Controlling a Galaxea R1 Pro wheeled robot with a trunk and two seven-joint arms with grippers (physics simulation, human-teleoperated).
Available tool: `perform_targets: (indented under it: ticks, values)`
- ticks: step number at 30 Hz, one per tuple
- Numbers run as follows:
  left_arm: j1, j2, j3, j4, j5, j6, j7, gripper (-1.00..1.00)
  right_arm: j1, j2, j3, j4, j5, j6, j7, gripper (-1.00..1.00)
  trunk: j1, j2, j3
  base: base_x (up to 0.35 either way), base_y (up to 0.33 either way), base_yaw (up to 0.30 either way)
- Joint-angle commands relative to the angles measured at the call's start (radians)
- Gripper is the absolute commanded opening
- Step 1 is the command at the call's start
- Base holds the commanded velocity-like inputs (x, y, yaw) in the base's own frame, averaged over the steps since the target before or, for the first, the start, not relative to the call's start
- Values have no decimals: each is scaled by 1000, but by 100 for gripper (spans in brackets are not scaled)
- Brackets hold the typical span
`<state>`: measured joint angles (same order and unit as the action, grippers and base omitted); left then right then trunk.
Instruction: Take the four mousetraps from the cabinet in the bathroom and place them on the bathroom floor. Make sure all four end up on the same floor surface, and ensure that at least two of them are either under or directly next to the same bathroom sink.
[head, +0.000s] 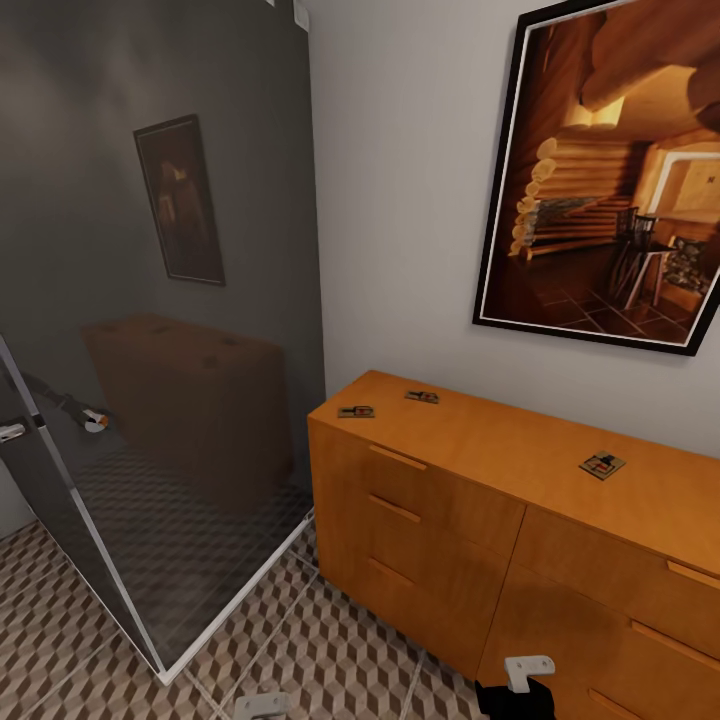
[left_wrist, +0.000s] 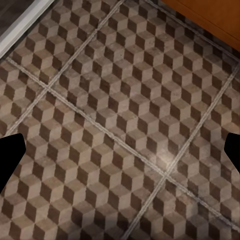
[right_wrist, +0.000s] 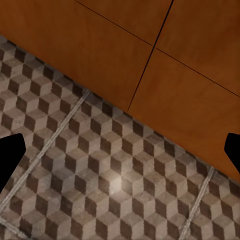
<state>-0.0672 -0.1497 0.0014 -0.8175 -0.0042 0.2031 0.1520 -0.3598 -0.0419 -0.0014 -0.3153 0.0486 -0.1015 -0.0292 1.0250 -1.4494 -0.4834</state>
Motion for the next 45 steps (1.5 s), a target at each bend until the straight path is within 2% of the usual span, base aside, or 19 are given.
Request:
perform_targets:
  ticks: [1,13,26,45]
  values:
    - [0,0,0,-2,0,6,3,100,-1,0,0,1,5,-3,-3,100,0,-1,-1,0,0,0]
    - [0,0,0,-2,0,6,3,100,-1,0,0,1,5,-3,-4,100,0,-1,-1,0,0,-11]
    - [0,1,0,-2,0,6,3,100,-1,0,0,1,5,-3,-5,100,0,-1,-1,0,0,-100]
    - [0,1,1,-2,0,6,3,100,-1,0,0,1,5,-3,-5,100,0,-1,-1,0,0,-241]
